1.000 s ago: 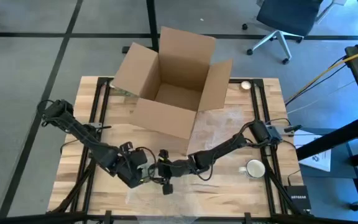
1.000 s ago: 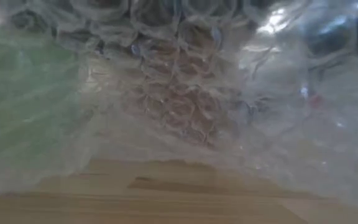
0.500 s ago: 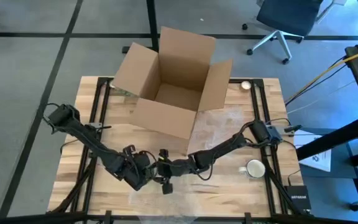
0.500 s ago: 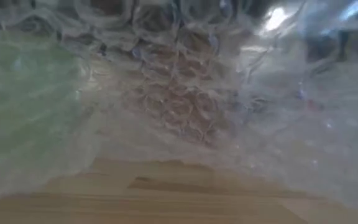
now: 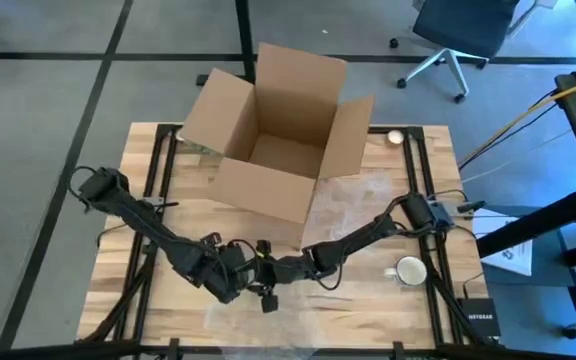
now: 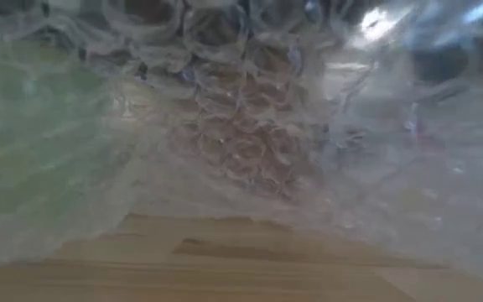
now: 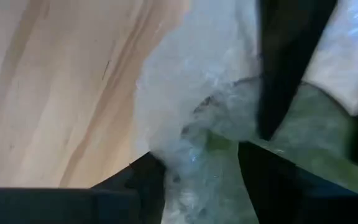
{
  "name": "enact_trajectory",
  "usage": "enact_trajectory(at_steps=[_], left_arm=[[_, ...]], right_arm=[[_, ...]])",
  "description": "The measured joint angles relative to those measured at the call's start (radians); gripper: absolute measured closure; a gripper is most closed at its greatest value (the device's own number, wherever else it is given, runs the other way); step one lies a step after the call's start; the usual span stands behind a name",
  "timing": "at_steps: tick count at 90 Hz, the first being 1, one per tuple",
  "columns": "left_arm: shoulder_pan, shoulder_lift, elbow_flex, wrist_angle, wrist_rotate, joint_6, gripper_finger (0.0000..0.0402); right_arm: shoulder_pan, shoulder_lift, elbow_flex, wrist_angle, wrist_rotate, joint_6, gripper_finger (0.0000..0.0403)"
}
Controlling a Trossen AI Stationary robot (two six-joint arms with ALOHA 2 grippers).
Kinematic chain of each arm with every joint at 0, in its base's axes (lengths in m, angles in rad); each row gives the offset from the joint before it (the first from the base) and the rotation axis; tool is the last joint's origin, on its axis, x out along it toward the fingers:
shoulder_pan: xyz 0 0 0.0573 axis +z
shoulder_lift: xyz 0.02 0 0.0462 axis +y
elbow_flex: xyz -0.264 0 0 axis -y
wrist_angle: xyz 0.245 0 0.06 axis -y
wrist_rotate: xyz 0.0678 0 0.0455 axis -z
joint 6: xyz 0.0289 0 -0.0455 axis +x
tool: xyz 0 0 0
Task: Wrap mug
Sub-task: Wrap the green mug with bubble wrap
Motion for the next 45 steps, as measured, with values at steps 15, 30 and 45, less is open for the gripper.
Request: enact_trajectory(at_steps=[15, 30, 45], left_arm=[[-0.009, -0.049, 0.030, -0.047, -0.002, -0.005, 0.0231], [-0.023, -0.083, 0.036, -0.085, -0.023, -0.026, 0.0231], [-0.045, -0.088, 0.025, -0.121, -0.072, -0.066, 0.0231]], right_arm=[[0.000, 0.000, 0.000, -0.001, 0.000, 0.000, 0.0228], [-0.006, 0.000, 0.000, 0.000, 0.003, -0.002, 0.0228], [-0.032, 0.000, 0.000, 0.011, 0.001, -0.016, 0.0228]])
